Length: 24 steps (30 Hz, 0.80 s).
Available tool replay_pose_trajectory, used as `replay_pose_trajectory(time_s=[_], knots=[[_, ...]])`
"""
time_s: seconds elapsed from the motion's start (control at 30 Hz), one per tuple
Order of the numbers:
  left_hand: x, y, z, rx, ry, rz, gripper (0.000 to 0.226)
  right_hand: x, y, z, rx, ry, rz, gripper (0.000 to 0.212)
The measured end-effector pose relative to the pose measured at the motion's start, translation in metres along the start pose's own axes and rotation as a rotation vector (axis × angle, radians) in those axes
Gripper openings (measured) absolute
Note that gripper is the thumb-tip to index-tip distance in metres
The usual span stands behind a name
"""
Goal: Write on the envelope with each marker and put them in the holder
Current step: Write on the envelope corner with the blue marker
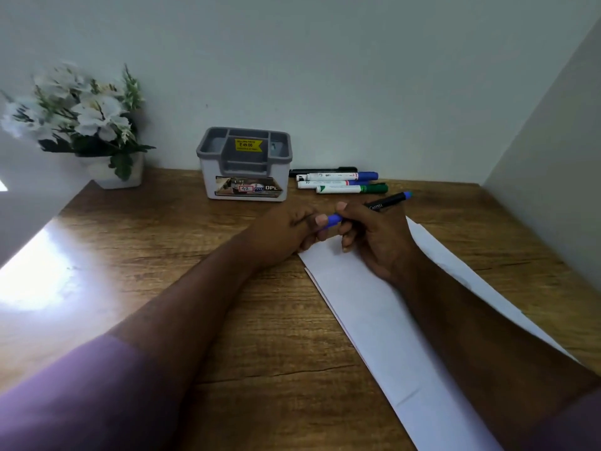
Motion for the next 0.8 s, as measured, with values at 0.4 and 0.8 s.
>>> replay_pose_trajectory(time_s=[0.4, 0.8], knots=[[-0.016, 0.011, -0.018, -0.055, -0.072, -0.076, 0.03, -0.011, 0.009, 0.0, 0.061, -0.074, 0.176, 0.019], [-0.01, 0.015, -0.006, 0.006, 0.037, 0.323, 0.019, -0.003, 0.009, 0.001, 0.093, 0.136, 0.033, 0.016]])
Point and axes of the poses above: each hand's wrist, its own z-axis towards the middle knuckle, its own x-axis out of the palm, y = z × x, the point moved 4 cm from there along z, towards the middle knuckle, and after that the axes turned 14 degrees about -x, right-handed, at the moved point
